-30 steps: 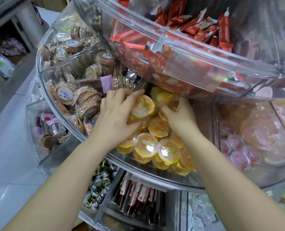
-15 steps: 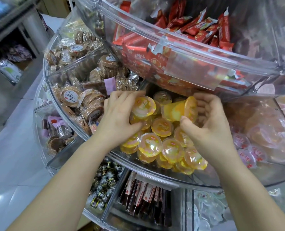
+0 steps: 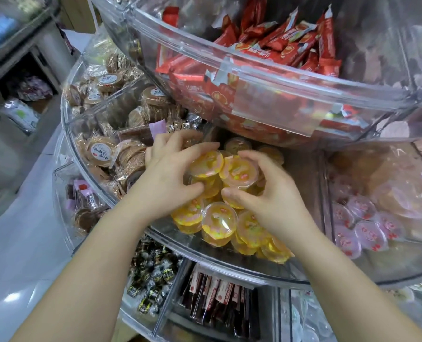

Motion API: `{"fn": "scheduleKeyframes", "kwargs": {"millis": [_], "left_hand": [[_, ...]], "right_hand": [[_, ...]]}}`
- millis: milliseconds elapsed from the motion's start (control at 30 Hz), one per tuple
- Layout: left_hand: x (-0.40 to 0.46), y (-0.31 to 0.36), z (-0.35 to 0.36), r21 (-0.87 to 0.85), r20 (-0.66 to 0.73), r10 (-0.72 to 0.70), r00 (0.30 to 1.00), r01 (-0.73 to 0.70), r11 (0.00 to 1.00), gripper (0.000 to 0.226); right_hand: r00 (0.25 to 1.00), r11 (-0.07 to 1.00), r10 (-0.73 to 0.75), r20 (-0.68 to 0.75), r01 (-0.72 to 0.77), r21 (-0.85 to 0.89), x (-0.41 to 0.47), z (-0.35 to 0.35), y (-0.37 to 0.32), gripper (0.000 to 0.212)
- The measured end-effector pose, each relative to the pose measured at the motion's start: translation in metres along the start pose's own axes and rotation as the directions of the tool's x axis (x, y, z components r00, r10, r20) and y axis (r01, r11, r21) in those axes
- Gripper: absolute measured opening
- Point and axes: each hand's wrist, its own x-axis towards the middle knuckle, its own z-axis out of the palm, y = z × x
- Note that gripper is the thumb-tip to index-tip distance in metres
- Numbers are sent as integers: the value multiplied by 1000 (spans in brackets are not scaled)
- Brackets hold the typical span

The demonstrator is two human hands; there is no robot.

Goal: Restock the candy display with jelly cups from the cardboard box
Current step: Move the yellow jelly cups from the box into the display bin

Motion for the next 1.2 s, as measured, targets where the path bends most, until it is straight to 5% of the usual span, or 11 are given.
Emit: {"fn": "scheduleKeyframes", "kwargs": {"millis": [200, 367, 567, 700, 800, 933, 1200], "left_hand": [[2, -1, -3, -41, -18, 55, 998, -55, 998, 56], [2, -2, -3, -146, -13, 75, 997, -76, 986, 55], [0, 1, 0, -91, -89, 67, 994, -75, 993, 52], [0, 0, 1, -133, -129, 65, 990, -82, 988, 49], [-1, -2, 3, -152, -157, 78, 985, -102, 983, 46], [-2, -1, 5, -163, -176, 75, 981, -105, 981, 43], [-9, 0, 7, -211, -198, 48, 979, -90, 973, 43]], "right_hand": [[995, 991, 16, 102, -29, 130, 2, -19, 0, 66], [948, 999, 0, 319, -14, 39, 7, -20, 1, 63], [999, 999, -31, 11, 31, -21, 10, 2, 1, 44], [995, 992, 0, 102, -13, 123, 14, -13, 3, 58], [977, 997, 4, 213, -21, 78, 15, -20, 3, 70], [958, 997, -1, 287, -20, 71, 15, -22, 4, 64], [989, 999, -43, 142, 40, 23, 8, -17, 8, 56]]}}
